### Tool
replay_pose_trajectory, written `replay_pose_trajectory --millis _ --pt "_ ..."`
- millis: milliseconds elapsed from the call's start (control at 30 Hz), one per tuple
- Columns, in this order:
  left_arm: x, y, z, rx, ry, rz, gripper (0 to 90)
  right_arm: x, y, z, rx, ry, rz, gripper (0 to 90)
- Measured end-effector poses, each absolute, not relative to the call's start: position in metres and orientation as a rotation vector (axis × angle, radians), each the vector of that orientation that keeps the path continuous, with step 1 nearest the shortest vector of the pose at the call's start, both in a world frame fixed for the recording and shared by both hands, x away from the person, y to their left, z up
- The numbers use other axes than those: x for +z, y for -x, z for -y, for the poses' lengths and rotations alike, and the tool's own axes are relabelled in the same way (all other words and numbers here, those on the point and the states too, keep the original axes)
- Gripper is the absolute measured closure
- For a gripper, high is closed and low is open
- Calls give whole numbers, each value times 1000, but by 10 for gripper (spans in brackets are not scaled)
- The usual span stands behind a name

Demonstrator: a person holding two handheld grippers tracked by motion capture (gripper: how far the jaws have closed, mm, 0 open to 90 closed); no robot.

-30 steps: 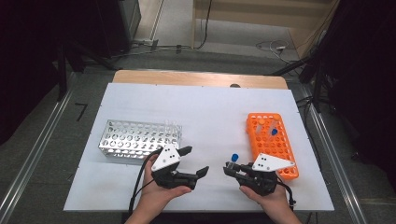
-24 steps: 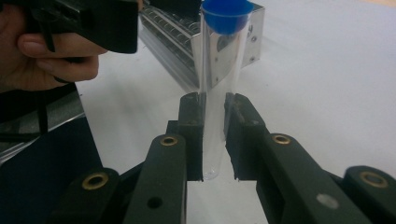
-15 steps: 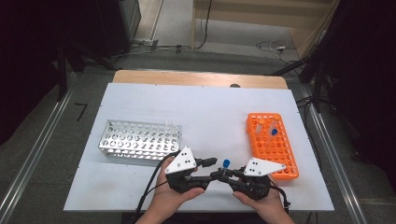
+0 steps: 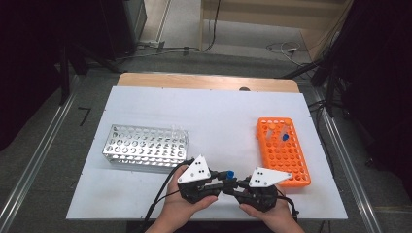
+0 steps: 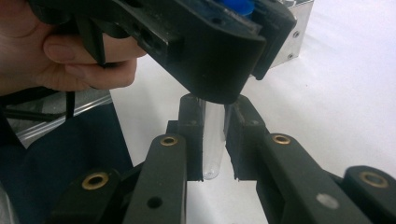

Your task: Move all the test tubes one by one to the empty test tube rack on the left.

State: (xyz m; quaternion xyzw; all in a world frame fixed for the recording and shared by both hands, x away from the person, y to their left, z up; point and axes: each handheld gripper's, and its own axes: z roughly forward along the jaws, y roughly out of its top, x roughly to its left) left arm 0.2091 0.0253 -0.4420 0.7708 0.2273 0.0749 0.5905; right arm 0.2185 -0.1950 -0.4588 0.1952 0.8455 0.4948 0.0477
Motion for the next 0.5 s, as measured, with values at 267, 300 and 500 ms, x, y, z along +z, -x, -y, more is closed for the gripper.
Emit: replay_pose_trajectory --millis 267,300,500 --pt "-441 -208 -25 200 -1807 -520 771 -459 -220 196 1506 -593 -2588 747" --pt "-441 -208 -25 198 -1803 -518 771 -459 -220 196 1514 -594 -2587 745" --pt "-438 -209 -32 226 -1792 -538 771 -458 -223 200 1547 -605 -2597 559"
